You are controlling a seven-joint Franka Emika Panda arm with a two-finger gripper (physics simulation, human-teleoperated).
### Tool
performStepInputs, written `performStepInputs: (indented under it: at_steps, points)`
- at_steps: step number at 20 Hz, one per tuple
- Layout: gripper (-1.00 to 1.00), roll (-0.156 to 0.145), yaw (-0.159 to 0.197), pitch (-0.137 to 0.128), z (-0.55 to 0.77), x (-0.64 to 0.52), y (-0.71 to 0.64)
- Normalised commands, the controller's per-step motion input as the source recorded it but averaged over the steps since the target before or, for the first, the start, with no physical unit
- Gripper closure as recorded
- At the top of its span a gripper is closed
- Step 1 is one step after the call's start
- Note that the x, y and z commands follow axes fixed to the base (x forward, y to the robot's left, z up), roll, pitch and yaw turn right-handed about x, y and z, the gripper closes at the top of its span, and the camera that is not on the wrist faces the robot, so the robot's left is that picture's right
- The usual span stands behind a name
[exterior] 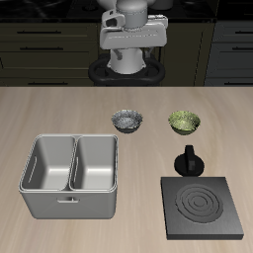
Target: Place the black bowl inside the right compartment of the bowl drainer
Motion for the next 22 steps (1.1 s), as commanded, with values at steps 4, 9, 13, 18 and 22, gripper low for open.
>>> performStepInputs:
  at_steps: [4, 9, 13, 18, 22]
  points:
    - [-1.0, -0.011, -0.002, 0.002, -0.02, -0.04, 0.04]
    - [-1.0, 0.01, 0.018, -0.009, -0.03, -0.06, 0.06]
    - [-1.0, -0.016, 0.002, 0.022, -0.08, -0.04, -0.04]
    - [-1.0, -0.039, -0.003, 0.01, -0.03, -0.05, -0.11]
    - [-1.0, -0.087, 0.007, -0.009, -0.02, -0.06, -0.2]
